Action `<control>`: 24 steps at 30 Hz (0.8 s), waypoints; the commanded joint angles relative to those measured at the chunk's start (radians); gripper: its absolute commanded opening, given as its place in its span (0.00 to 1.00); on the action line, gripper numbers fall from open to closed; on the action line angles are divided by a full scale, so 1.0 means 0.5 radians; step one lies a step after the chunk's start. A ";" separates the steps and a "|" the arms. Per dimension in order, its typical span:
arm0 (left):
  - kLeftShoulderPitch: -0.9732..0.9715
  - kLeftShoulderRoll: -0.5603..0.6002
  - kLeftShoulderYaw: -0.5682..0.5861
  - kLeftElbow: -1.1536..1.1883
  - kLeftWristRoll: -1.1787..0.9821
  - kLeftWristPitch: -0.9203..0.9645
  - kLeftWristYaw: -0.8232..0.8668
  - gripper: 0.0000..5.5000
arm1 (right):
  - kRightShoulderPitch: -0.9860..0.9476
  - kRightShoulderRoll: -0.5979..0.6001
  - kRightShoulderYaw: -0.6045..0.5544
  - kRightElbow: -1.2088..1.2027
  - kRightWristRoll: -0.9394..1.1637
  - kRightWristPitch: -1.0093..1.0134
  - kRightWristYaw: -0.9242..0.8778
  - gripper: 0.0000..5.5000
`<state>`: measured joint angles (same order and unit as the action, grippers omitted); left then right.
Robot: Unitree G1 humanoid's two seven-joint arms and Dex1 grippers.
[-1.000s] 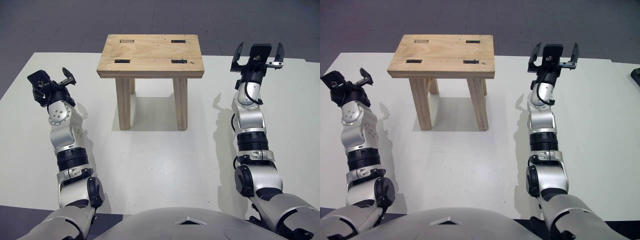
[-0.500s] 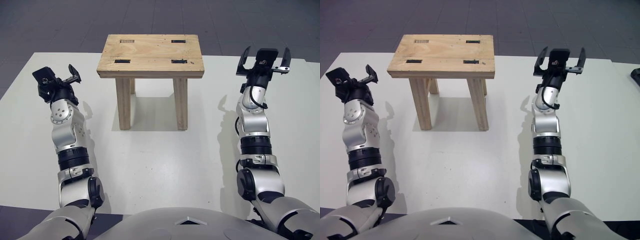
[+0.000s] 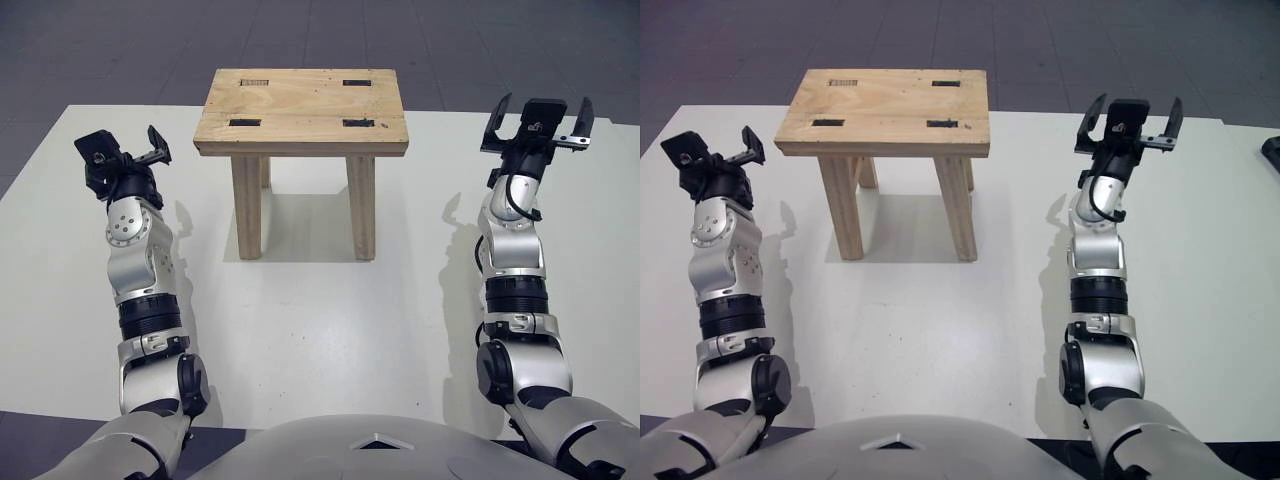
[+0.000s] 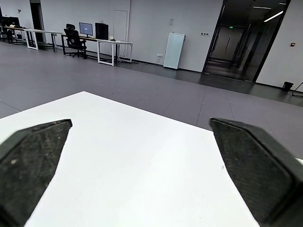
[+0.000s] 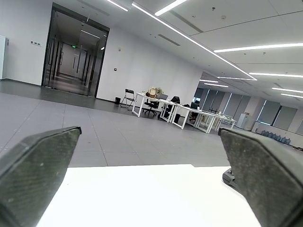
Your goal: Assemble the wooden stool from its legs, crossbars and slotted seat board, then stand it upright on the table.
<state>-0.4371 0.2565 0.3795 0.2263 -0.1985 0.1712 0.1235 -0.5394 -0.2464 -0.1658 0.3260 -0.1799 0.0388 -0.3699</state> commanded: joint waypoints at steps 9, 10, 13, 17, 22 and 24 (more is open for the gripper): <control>-0.067 -0.011 -0.025 0.026 0.006 -0.014 0.001 0.98 | -0.068 -0.016 -0.016 0.063 0.001 -0.004 -0.008 0.98; -0.063 -0.012 -0.025 0.025 0.005 -0.015 -0.001 0.98 | -0.069 -0.015 -0.015 0.064 0.001 -0.005 -0.010 0.98; -0.058 -0.009 -0.015 0.035 0.002 -0.025 0.007 0.98 | -0.084 -0.010 -0.008 0.088 0.004 -0.014 -0.006 0.98; -0.052 -0.018 -0.022 0.021 0.004 -0.036 0.010 0.98 | -0.115 -0.013 0.004 0.140 0.007 -0.037 0.013 0.98; -0.057 -0.023 -0.037 0.042 0.009 -0.069 -0.003 0.98 | -0.138 -0.019 -0.006 0.195 0.014 -0.063 0.009 0.98; -0.070 -0.019 -0.043 0.063 0.009 -0.079 -0.011 0.98 | -0.148 -0.019 -0.015 0.216 0.026 -0.075 0.007 0.98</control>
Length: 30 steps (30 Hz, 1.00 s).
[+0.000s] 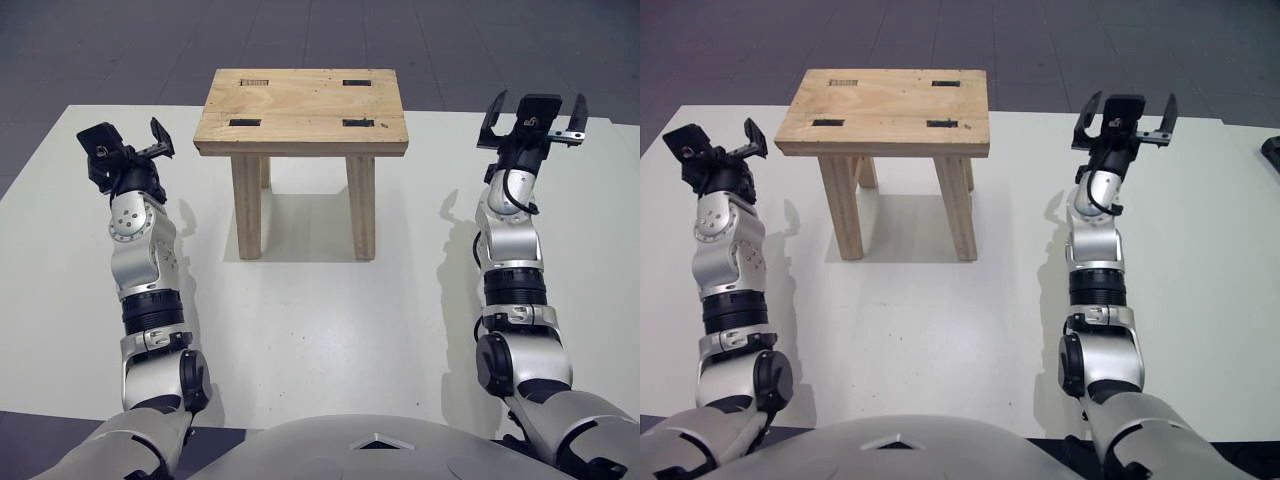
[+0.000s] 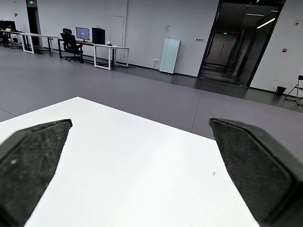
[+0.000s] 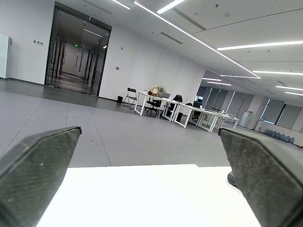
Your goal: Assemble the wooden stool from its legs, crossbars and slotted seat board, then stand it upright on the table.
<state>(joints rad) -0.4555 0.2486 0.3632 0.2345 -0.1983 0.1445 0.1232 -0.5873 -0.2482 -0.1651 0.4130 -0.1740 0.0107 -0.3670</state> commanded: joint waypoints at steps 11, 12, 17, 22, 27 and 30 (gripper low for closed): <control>-0.125 0.018 -0.008 0.213 0.006 -0.084 -0.020 0.98 | -0.140 -0.015 -0.018 0.162 0.026 -0.087 -0.014 0.98; -0.124 0.014 -0.009 0.214 0.006 -0.086 -0.017 0.98 | -0.148 -0.015 -0.018 0.174 0.028 -0.094 -0.011 0.98; -0.134 0.004 -0.012 0.235 0.004 -0.106 -0.012 0.98 | -0.180 -0.026 -0.014 0.224 0.027 -0.122 0.000 0.98; -0.139 0.012 -0.007 0.254 -0.001 -0.113 -0.014 0.98 | -0.198 -0.031 -0.013 0.246 0.027 -0.139 0.001 0.98; -0.148 0.013 -0.009 0.259 -0.004 -0.112 -0.017 0.98 | -0.204 -0.033 -0.011 0.260 0.027 -0.151 0.006 0.98; -0.147 0.010 -0.007 0.260 -0.006 -0.113 -0.017 0.98 | -0.207 -0.035 -0.008 0.260 0.025 -0.152 0.011 0.98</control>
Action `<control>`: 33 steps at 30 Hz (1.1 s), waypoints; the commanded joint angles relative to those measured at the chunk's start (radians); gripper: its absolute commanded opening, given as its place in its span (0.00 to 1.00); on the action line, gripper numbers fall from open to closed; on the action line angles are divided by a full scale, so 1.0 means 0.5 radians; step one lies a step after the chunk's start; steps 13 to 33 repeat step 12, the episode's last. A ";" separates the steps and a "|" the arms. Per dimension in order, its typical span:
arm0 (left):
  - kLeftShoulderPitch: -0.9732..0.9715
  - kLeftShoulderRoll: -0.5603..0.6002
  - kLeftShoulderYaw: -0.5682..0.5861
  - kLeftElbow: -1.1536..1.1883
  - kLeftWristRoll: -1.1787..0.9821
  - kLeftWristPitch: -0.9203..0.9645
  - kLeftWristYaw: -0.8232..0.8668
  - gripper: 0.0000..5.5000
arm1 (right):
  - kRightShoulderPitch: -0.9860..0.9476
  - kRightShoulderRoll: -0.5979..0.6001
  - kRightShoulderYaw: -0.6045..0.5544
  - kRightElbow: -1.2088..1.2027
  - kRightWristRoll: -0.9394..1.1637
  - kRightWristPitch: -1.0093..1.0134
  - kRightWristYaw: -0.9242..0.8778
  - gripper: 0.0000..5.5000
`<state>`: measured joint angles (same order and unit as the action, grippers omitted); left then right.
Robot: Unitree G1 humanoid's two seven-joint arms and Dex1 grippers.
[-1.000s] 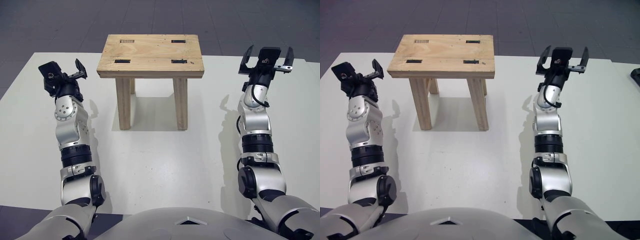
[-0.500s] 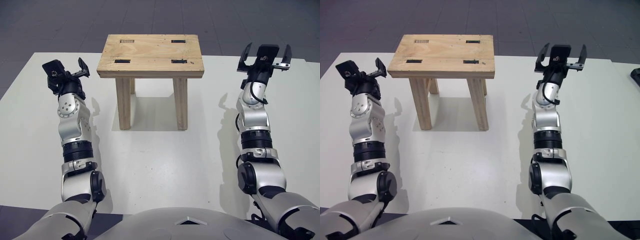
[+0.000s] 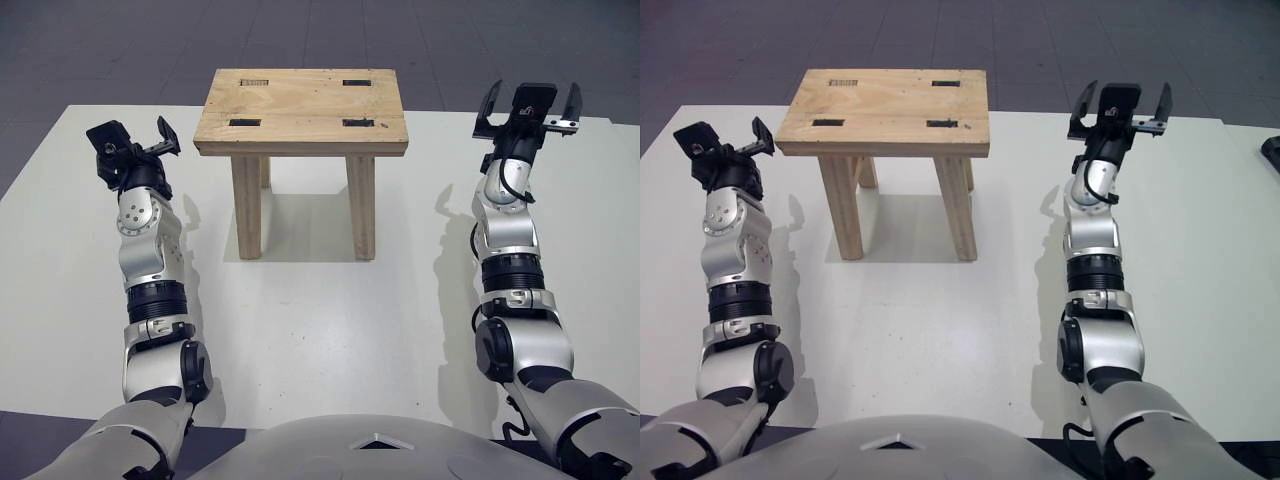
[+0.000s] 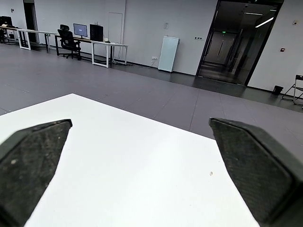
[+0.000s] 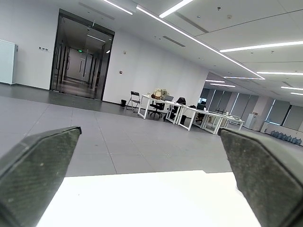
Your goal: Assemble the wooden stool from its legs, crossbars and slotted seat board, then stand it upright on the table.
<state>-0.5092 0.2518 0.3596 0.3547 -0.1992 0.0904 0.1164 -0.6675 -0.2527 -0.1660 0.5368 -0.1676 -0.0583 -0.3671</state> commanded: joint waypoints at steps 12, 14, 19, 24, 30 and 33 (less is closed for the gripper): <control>-0.024 0.000 -0.002 -0.017 -0.015 0.023 -0.010 0.98 | 0.002 -0.007 -0.001 -0.038 0.009 0.005 0.012 0.98; -0.024 0.000 -0.002 -0.017 -0.015 0.023 -0.010 0.98 | 0.002 -0.007 -0.001 -0.038 0.009 0.005 0.012 0.98; -0.024 0.000 -0.002 -0.017 -0.015 0.023 -0.010 0.98 | 0.002 -0.007 -0.001 -0.038 0.009 0.005 0.012 0.98; -0.024 0.000 -0.002 -0.017 -0.015 0.023 -0.010 0.98 | 0.002 -0.007 -0.001 -0.038 0.009 0.005 0.012 0.98; -0.024 0.000 -0.002 -0.017 -0.015 0.023 -0.010 0.98 | 0.002 -0.007 -0.001 -0.038 0.009 0.005 0.012 0.98; -0.024 0.000 -0.002 -0.017 -0.015 0.023 -0.010 0.98 | 0.002 -0.007 -0.001 -0.038 0.009 0.005 0.012 0.98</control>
